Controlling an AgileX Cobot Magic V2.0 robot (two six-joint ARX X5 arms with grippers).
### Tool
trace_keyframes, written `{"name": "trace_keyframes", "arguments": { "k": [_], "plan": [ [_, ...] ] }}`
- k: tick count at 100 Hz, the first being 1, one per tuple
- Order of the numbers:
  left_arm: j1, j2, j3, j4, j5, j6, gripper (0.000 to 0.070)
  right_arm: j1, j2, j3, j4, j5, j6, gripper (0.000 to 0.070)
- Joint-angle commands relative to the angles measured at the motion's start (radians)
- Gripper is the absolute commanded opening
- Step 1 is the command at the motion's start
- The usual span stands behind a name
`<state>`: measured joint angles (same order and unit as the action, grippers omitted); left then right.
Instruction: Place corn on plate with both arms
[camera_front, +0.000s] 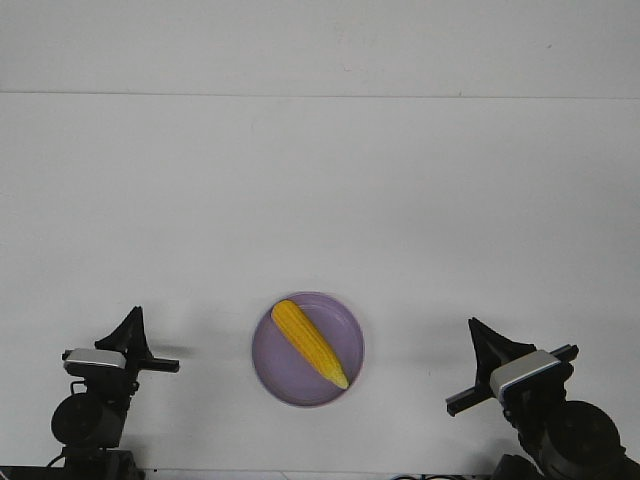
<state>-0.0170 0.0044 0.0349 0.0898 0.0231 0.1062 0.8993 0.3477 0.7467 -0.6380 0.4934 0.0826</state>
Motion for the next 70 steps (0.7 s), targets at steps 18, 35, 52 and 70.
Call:
{"name": "trace_keyframes", "arguments": {
  "k": [18, 35, 52, 70],
  "plan": [
    [0.002, -0.002, -0.021, 0.010, -0.001, 0.006, 0.0013, 0.010, 0.005, 0.006, 0.010, 0.013, -0.053, 0.0012],
    [0.002, -0.001, -0.021, 0.010, -0.001, 0.006, 0.0013, -0.028, 0.005, 0.004, 0.006, 0.004, -0.080, 0.0012],
    [0.002, -0.001, -0.021, 0.010, -0.001, 0.006, 0.0013, -0.375, -0.018, -0.122, 0.103, -0.146, -0.107, 0.0012],
    [0.002, -0.001, -0.021, 0.010, -0.001, 0.006, 0.0013, -0.757, -0.149, -0.429, 0.358, -0.445, -0.152, 0.0012]
  ]
}}
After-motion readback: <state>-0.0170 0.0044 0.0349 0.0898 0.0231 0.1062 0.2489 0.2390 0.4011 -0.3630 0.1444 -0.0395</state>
